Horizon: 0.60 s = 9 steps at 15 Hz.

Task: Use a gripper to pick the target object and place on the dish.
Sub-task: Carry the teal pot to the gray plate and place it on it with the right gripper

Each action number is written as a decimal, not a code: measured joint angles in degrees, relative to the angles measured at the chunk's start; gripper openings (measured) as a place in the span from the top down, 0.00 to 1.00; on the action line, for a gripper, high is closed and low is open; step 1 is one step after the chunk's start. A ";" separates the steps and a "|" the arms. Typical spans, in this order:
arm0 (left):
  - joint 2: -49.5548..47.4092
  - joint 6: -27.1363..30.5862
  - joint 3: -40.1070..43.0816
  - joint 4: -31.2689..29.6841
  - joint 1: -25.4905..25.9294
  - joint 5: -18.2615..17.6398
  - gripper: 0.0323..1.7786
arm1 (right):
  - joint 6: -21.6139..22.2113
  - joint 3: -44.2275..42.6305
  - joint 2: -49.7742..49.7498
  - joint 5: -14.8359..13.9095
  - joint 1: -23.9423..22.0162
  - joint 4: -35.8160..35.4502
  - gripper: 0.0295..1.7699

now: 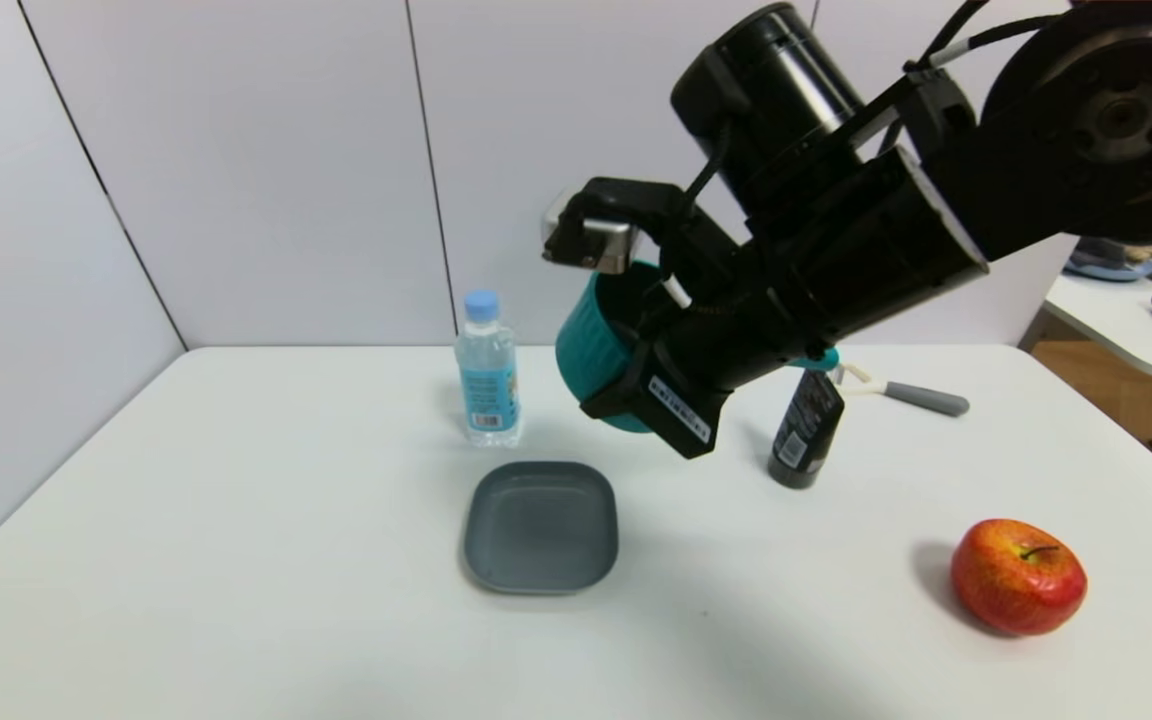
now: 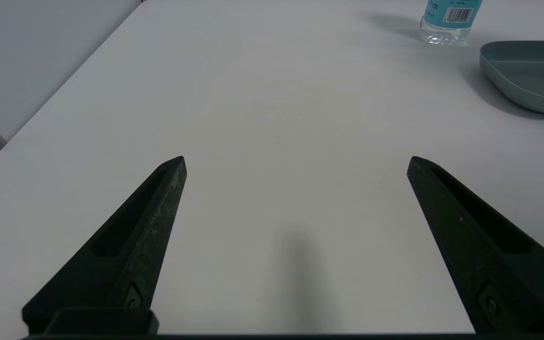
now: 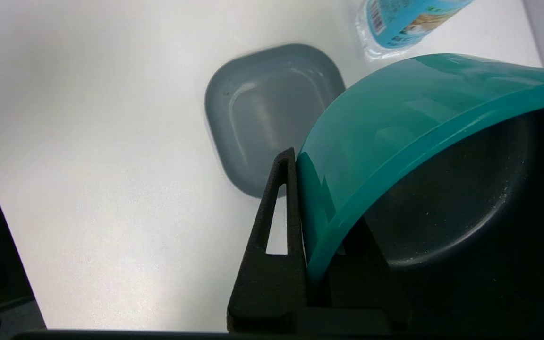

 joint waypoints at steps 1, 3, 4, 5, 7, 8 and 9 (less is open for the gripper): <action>0.00 0.00 0.00 0.00 0.00 0.02 0.05 | 0.02 0.00 0.94 -0.54 1.02 0.26 0.94; 0.00 0.00 0.00 0.00 0.00 0.00 0.05 | 0.04 0.01 3.10 -0.80 2.82 1.08 0.94; 0.00 0.00 0.00 0.00 0.00 0.00 0.05 | 0.02 0.01 4.19 -0.87 3.36 1.11 0.94; 0.00 0.00 0.00 0.00 0.00 0.02 0.05 | 0.06 0.01 5.38 -0.94 3.85 1.08 0.94; 0.00 0.00 0.00 0.00 0.00 -0.02 0.05 | 0.06 0.01 7.56 -1.41 4.28 1.07 0.94; 0.00 0.00 0.00 0.00 0.00 0.02 0.05 | 0.06 0.01 8.68 -1.85 4.46 1.11 0.94; 0.00 0.00 0.00 0.00 0.00 0.00 0.05 | 0.04 0.01 9.70 -2.01 4.66 1.08 0.94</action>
